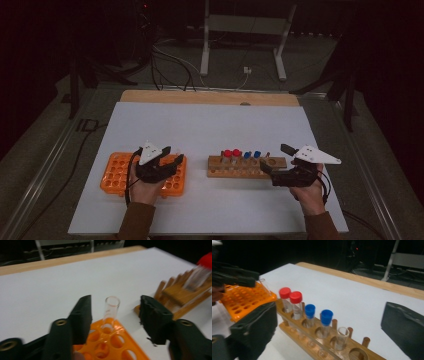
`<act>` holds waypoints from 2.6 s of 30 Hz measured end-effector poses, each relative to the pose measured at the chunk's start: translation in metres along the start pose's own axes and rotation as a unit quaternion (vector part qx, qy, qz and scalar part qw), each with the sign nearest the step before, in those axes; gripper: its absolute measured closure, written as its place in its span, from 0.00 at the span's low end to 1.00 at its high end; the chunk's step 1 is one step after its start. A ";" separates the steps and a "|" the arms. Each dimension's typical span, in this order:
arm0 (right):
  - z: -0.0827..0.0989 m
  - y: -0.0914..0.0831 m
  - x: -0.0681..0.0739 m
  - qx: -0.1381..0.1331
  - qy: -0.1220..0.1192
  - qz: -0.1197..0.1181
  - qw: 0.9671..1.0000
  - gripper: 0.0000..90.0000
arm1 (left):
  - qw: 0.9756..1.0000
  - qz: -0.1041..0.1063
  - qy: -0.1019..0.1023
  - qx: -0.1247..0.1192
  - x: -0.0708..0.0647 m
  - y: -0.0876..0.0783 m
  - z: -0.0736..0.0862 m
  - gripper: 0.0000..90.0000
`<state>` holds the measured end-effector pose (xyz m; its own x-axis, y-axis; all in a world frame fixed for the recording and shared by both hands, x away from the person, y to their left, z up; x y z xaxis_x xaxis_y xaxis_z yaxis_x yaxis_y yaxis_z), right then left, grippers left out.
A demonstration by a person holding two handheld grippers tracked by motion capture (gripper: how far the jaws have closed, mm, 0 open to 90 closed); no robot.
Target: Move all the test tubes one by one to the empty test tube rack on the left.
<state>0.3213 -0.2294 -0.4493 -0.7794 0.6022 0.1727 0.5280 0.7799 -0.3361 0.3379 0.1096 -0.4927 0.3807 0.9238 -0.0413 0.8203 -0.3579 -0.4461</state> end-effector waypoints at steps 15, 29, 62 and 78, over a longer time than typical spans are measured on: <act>0.028 0.013 -0.017 0.051 -0.010 0.029 0.998 0.44 | 0.998 -0.024 -0.033 -0.058 0.009 -0.022 -0.011 0.00; 0.039 0.028 -0.017 0.079 -0.037 0.031 0.996 0.81 | 0.997 -0.022 -0.035 -0.072 0.010 -0.027 -0.016 0.01; 0.001 0.005 -0.003 0.023 -0.038 0.037 0.998 0.85 | 0.997 -0.022 -0.001 -0.079 0.003 -0.025 -0.015 0.01; -0.022 0.000 0.026 0.008 -0.034 -0.011 0.999 0.85 | 0.997 -0.015 0.009 -0.081 -0.014 -0.028 -0.021 0.01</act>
<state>0.3086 -0.2097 -0.4249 -0.8123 0.5712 0.1179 0.5049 0.7899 -0.3480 0.3183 0.1044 -0.4611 0.3616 0.9322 -0.0141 0.8888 -0.3493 -0.2967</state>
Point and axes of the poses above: each handheld gripper's, and its own axes: y roughly forward along the jaws, z roughly out of its underside, x roughly to its left, the point moved 7 cm from there along y, roughly forward along the jaws, and after that the axes turned 14 degrees about -z, right-handed, at the moved point
